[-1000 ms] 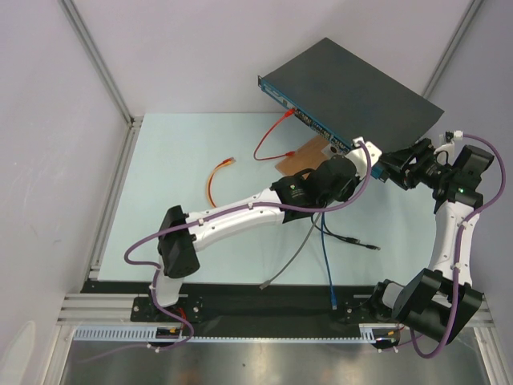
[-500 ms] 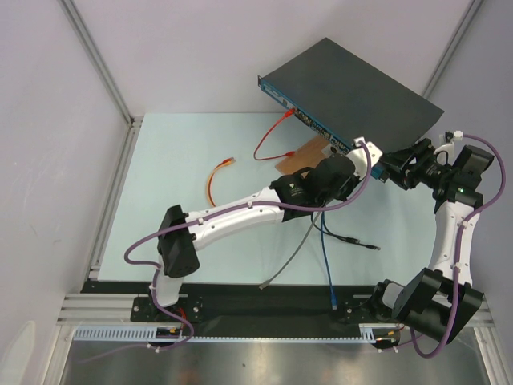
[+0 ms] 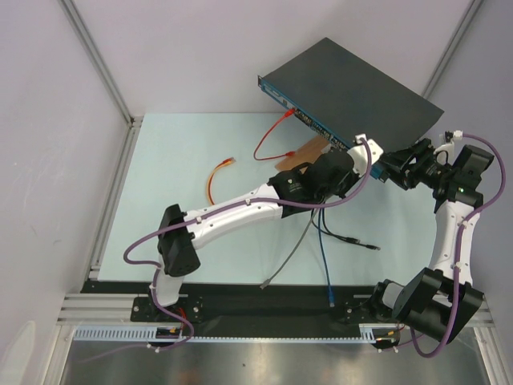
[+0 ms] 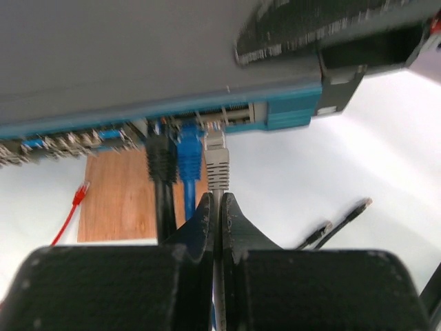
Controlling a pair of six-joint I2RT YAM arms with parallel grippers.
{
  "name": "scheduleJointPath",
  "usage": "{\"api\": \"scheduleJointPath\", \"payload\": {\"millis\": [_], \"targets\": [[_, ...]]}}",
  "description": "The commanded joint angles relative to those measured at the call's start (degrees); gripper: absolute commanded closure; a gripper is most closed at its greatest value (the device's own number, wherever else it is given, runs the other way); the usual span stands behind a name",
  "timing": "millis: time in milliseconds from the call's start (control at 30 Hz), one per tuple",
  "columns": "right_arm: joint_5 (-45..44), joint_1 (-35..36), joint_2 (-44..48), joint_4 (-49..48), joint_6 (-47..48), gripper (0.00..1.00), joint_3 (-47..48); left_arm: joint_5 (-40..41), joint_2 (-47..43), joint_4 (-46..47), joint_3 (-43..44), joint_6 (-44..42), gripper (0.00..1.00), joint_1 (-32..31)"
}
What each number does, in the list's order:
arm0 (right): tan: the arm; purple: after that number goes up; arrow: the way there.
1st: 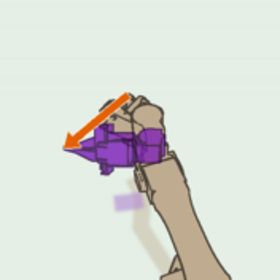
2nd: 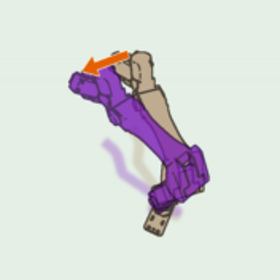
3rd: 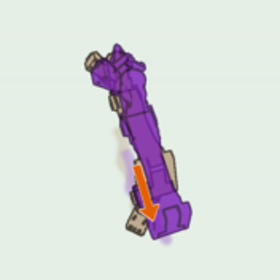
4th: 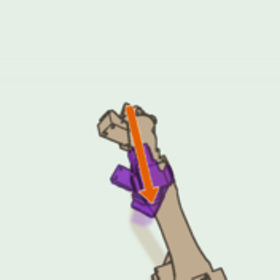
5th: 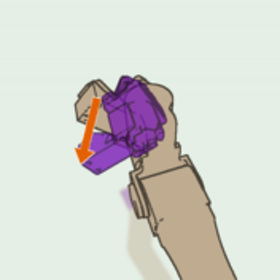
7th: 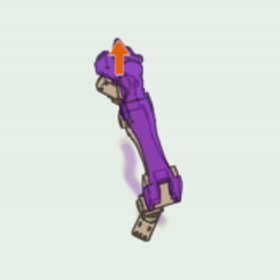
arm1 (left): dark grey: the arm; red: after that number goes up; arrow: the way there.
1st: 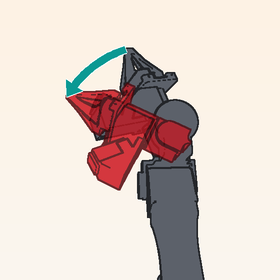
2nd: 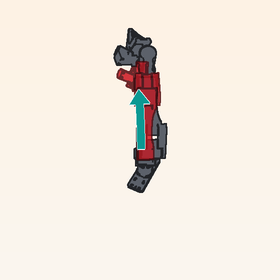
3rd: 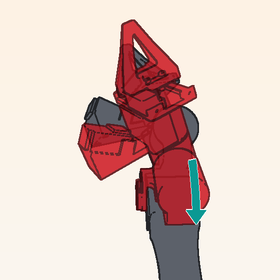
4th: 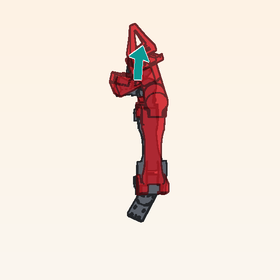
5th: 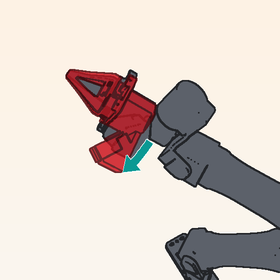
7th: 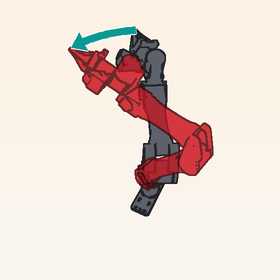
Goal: Insert the plug into the switch port
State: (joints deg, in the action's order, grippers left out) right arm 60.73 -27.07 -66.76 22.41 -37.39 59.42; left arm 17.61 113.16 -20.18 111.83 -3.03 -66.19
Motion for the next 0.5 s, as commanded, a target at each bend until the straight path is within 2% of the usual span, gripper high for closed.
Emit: {"api": "scheduleJointPath", "payload": {"millis": [0,467], "targets": [[-1.0,3.1,-0.9,-1.1,5.0,1.00,1.9,-0.2,0.1,3.2,5.1,-0.4,1.00,1.9],[-1.3,4.7,-1.0,-0.7,5.2,1.00,2.5,-1.4,3.5,3.5,9.0,0.4,1.00,2.0]]}}
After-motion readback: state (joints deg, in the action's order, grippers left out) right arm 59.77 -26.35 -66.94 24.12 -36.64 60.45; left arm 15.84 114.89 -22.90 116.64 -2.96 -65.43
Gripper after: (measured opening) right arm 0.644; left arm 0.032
